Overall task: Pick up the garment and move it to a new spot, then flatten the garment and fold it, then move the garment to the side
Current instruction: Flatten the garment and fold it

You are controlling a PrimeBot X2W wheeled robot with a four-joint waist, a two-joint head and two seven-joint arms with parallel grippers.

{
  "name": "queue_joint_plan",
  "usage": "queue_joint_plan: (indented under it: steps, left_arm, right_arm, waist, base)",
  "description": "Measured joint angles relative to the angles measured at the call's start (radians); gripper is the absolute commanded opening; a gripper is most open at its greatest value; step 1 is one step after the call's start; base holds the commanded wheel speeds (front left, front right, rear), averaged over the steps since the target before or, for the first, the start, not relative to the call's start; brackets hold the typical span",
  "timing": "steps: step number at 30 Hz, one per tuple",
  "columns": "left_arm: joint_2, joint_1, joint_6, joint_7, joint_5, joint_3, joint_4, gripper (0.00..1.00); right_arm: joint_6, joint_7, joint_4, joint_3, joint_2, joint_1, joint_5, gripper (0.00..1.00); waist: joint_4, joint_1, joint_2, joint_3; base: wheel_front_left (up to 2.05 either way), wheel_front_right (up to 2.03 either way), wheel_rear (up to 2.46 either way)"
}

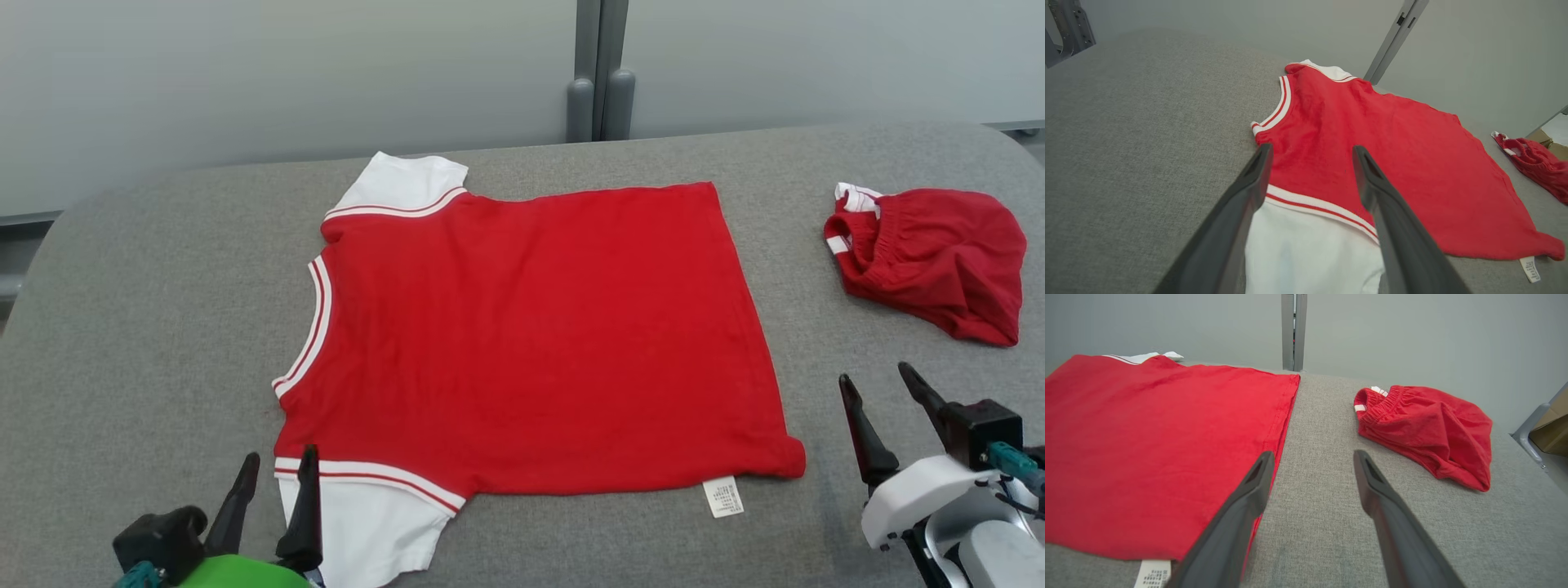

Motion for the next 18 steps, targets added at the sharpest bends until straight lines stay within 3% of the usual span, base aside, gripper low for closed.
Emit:
queue_joint_plan:
  steps: [7,18]
  left_arm:
    - [-0.015,-0.058,0.0,-0.039,0.064,-0.049,-0.015,1.0]
    - [-0.054,-0.07,0.009,-0.076,0.114,-0.027,-0.007,1.0]
  right_arm:
    - [-0.007,-0.003,-0.048,0.009,0.009,-0.057,-0.005,1.0]
    - [-0.009,-0.001,-0.082,0.037,0.103,-0.097,0.016,1.0]
  waist:
    - [0.002,0.0,0.0,-0.031]
    - [0.005,0.0,0.0,-0.044]
  base:
    - [0.0,0.0,0.0]
    - [0.0,0.0,0.0]
